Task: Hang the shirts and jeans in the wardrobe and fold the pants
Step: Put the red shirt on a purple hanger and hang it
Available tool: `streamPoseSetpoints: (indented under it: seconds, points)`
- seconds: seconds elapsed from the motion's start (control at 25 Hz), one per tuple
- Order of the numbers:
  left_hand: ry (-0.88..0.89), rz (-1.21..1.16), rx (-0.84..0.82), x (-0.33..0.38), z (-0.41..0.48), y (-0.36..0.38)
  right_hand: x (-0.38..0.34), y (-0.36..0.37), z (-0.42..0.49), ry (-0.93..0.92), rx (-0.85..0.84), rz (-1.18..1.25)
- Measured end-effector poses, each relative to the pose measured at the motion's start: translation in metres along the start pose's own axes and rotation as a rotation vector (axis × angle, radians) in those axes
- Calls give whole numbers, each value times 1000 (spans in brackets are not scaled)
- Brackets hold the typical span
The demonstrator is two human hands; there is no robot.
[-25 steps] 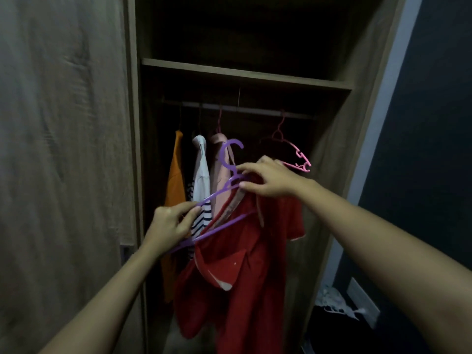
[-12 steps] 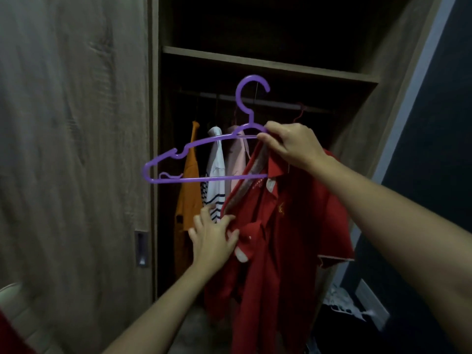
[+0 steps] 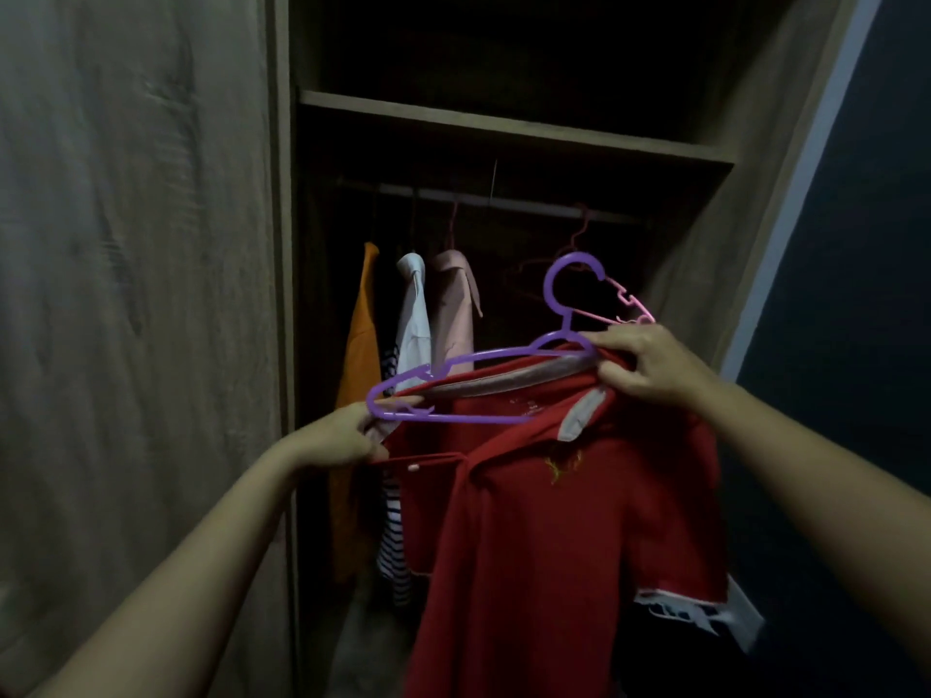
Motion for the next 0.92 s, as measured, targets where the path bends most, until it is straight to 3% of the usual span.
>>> streamPoseSetpoints:
  seconds: [0.2, 0.48, 0.56, 0.64, 0.72, 0.84, 0.92]
  points:
    - [-63, 146, 153, -5, 6, -23, 5, 8, -20, 43, -88, -1]
    - [-138, 363, 219, 14, 14, -25, 14, 16, -21, 103, -139, -322]
    - [-283, 416, 420, 30, 17, -23, 7, 24, -13, 185, -170, -403]
    - [-385, 482, 650, 56, 19, -17, -5, 37, 3, 252, -109, -331]
    - [-237, 591, 781, 84, 23, 1, -19, 41, 21, 282, 33, -101]
    - [159, 660, 657, 105, 16, 32, -24, 24, 28, 290, 204, 145]
    - [201, 729, 760, 93, 10, 18, -23, 9, 24, 264, 240, 196]
Point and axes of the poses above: each hand's wrist, its own z-axis towards the middle knuckle, its own y-axis out of the palm, x = y × z, the point moved 2 cm from there along z, towards the middle knuckle, and after that the axes turned 14 degrees about z, right-handed, at the moved point
